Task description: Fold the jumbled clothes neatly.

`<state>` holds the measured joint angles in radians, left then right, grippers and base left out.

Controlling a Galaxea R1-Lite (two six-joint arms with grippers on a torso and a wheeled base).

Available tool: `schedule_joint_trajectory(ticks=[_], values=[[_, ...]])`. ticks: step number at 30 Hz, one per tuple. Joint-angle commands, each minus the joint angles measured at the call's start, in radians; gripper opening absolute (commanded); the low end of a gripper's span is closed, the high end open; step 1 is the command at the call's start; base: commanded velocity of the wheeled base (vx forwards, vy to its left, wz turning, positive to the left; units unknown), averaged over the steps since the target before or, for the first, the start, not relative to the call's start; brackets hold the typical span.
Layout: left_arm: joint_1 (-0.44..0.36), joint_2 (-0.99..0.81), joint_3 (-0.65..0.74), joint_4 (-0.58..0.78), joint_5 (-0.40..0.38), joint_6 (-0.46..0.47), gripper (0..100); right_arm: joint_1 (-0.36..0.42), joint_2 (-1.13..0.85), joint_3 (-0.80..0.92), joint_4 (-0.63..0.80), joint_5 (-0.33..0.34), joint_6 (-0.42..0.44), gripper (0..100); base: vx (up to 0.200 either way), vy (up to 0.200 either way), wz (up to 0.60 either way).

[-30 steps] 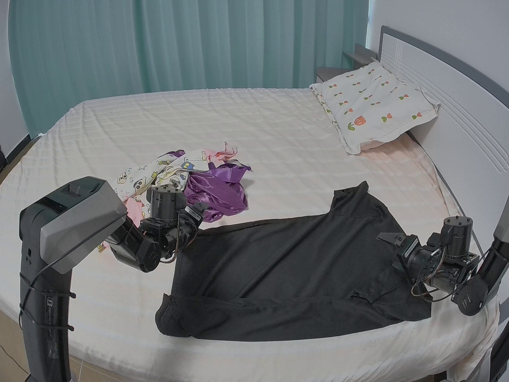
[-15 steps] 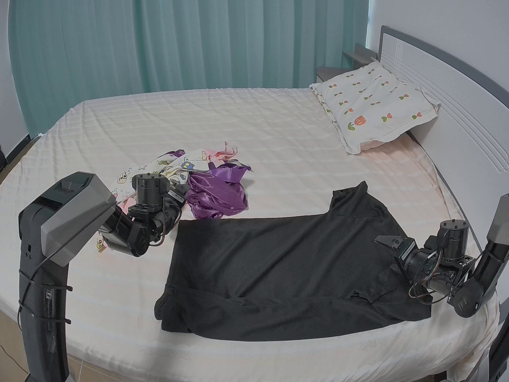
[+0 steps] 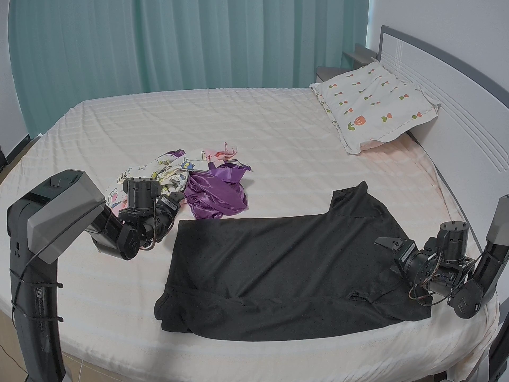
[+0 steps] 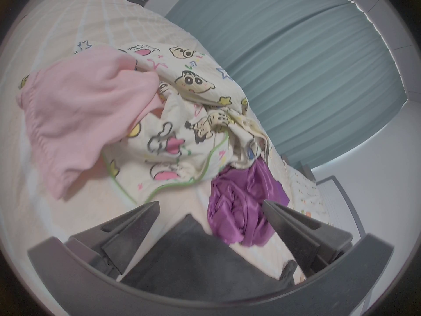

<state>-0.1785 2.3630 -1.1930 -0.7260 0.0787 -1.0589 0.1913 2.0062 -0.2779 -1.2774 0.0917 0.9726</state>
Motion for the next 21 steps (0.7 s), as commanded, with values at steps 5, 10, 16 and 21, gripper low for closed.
schedule_joint_trajectory(ticks=[5,10,16,21], values=[[-0.019,-0.275,0.382,-0.007,-0.226,0.063,100,0.000,-0.004,0.006,0.000,0.000,-0.017,100,0.000,0.000,0.00],[-0.030,-0.291,0.463,-0.009,-0.249,0.151,100,0.000,-0.006,0.008,0.000,0.000,-0.020,100,0.000,0.000,0.00],[-0.032,-0.283,0.541,-0.039,-0.338,0.269,100,0.000,0.000,0.008,0.000,0.000,-0.020,100,0.000,0.000,0.00],[-0.032,-0.281,0.561,-0.046,-0.346,0.326,100,0.000,-0.001,0.008,0.000,0.000,-0.023,100,0.000,0.000,0.00]])
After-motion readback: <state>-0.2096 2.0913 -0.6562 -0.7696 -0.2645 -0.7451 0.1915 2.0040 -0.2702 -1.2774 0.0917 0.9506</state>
